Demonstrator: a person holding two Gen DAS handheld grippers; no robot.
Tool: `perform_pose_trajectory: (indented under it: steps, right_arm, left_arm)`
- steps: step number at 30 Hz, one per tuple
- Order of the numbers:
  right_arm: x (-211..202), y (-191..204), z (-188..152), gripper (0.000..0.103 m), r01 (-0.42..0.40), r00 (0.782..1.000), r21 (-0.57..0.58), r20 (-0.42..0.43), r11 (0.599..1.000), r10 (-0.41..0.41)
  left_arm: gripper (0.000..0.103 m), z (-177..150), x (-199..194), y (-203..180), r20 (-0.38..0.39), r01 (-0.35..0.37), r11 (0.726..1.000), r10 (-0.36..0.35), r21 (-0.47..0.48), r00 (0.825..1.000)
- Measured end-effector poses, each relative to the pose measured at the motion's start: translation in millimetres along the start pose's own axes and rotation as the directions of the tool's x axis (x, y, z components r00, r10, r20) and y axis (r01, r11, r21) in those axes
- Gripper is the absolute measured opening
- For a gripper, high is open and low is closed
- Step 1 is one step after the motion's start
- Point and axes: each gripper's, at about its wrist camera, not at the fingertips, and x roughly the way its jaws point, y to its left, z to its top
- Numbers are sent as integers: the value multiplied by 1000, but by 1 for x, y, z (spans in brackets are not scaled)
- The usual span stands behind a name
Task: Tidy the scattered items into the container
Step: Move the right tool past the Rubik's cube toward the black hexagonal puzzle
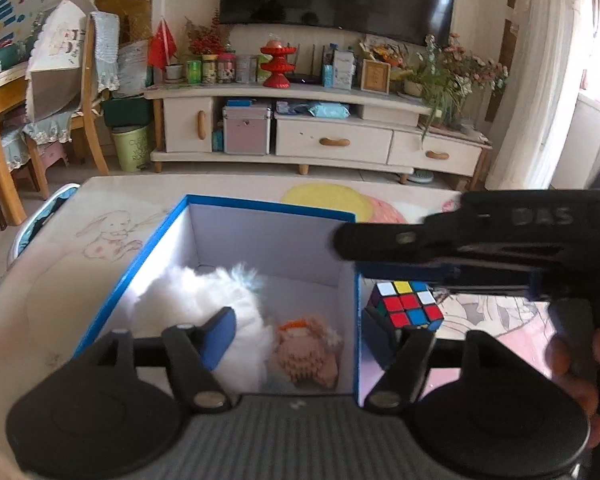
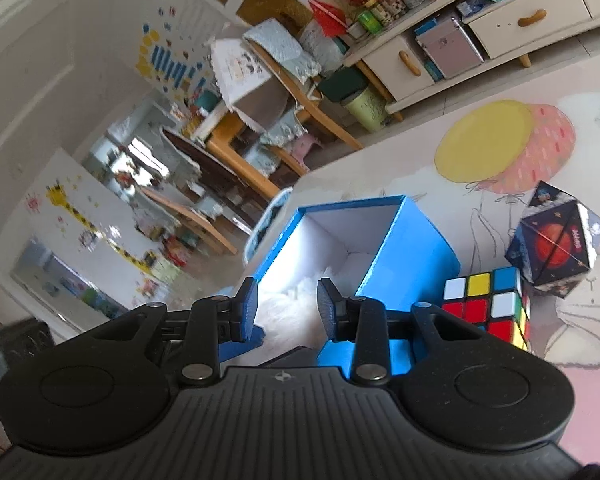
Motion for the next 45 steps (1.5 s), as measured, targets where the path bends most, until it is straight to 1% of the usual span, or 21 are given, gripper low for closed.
perform_pose_trajectory:
  steps: [2,3,5,7,8,9,14,16,18,21,24,31,35,37,40,42,45]
  right_arm:
    - [-12,-8,-1,54,-23,999,23,27,999,23]
    - [-18,-13,-2,58,-27,999,31,39,999,26]
    - [-32,-23,-8,60,-11,998,35,59,999,9]
    - [-45,-34,-14,61,6,997,39,79,999,-9]
    - [-52,-40,-17,62,14,996,41,89,999,-17]
    - [-59,-45,-20,67,22,995,43,99,999,-26]
    - [-92,-73,-35,71,63,987,53,147,997,-70]
    - [-101,-82,-41,84,88,982,49,163,995,-95]
    - [-107,-92,-45,90,104,979,51,173,993,-111]
    - [-113,-104,-46,92,105,977,71,180,992,-116]
    - [-118,-110,-44,93,128,972,64,190,990,-138]
    - [-121,-125,-30,94,187,960,37,203,982,-190]
    - [-114,-132,-22,94,182,963,31,194,983,-185]
    - [-109,-133,-18,97,179,966,16,184,984,-179]
    - [-100,-128,-14,99,194,968,-45,168,980,-184]
    - [-97,-120,-12,99,210,969,-109,157,972,-192]
    - [-90,-105,-8,100,245,966,-249,143,937,-215]
  left_arm:
    - [83,-2,-5,1,16,1,1000,0,-13,1000]
    - [84,-3,-9,1,24,1,1000,0,-17,1000]
    - [86,-6,-15,-1,40,5,1000,-4,-21,999]
    - [92,-11,-23,-5,54,16,1000,-15,-21,998]
    - [93,-13,-26,-8,60,20,1000,-19,-19,998]
    - [93,-16,-28,-12,65,25,1000,-24,-14,998]
    - [95,-28,-31,-43,63,55,997,-59,61,996]
    - [95,-33,-32,-57,61,67,993,-73,93,995]
    - [95,-39,-32,-71,56,79,989,-86,124,995]
    - [96,-46,-22,-92,32,96,982,-102,165,994]
    - [96,-50,-8,-106,11,97,981,-101,169,995]
    - [97,-48,24,-121,7,15,990,-16,137,1000]
    - [97,-48,36,-127,8,-20,990,19,138,1000]
    - [97,-48,42,-129,8,-35,990,35,137,999]
    - [97,-50,48,-130,14,-54,990,52,129,999]
    - [97,-51,50,-131,22,-66,990,64,126,998]
    - [97,-51,52,-131,31,-71,990,67,119,997]
